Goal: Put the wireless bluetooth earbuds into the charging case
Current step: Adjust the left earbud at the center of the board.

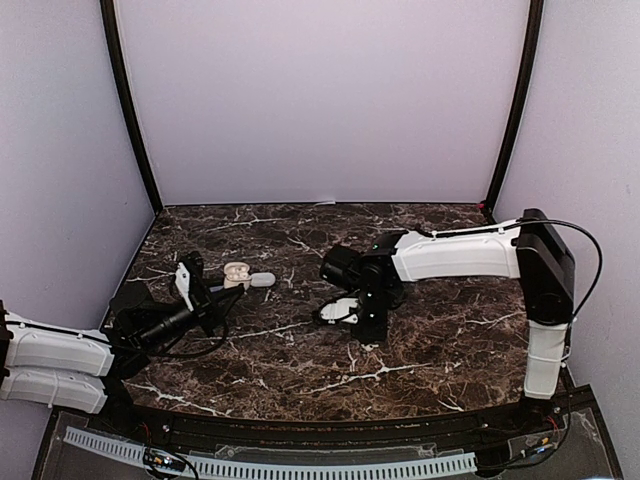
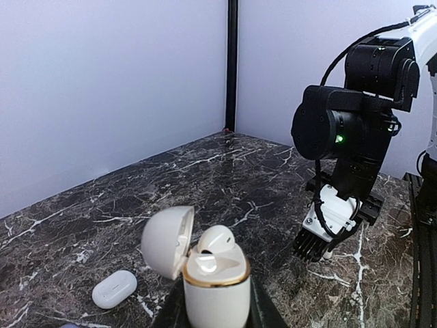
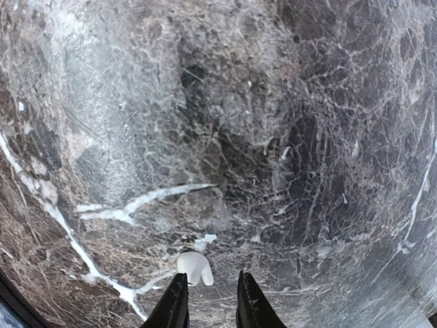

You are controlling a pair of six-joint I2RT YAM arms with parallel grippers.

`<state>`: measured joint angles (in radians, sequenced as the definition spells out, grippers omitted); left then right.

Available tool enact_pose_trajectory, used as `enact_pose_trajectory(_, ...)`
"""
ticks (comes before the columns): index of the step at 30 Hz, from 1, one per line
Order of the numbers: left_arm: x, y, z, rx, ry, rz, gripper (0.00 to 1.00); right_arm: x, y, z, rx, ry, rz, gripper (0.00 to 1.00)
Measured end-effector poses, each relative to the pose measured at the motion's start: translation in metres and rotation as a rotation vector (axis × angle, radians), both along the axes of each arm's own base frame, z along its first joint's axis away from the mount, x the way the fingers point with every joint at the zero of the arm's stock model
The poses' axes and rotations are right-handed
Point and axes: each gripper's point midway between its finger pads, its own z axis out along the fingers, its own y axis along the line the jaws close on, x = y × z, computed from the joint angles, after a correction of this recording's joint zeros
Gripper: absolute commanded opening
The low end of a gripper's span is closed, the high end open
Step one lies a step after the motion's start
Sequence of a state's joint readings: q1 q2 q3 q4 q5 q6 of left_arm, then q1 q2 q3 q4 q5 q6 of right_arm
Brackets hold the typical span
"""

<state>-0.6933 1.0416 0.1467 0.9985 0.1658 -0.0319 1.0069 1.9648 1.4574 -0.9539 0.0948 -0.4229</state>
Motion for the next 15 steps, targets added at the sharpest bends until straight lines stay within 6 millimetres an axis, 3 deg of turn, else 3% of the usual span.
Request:
enact_pose_trajectory(5,0.003,0.003,0.0,-0.011,0.013,0.024,0.09,0.011,-0.003,0.004,0.024,-0.009,-0.098,0.22)
enact_pose_trajectory(10,0.006,0.008,0.002,-0.023,0.017,0.049,0.09,0.033,-0.016,0.012,0.065,-0.052,-0.238,0.0)
enact_pose_trajectory(15,0.006,0.008,0.0,-0.023,0.024,0.055,0.09,0.031,-0.03,-0.004,0.051,-0.033,-0.313,0.0)
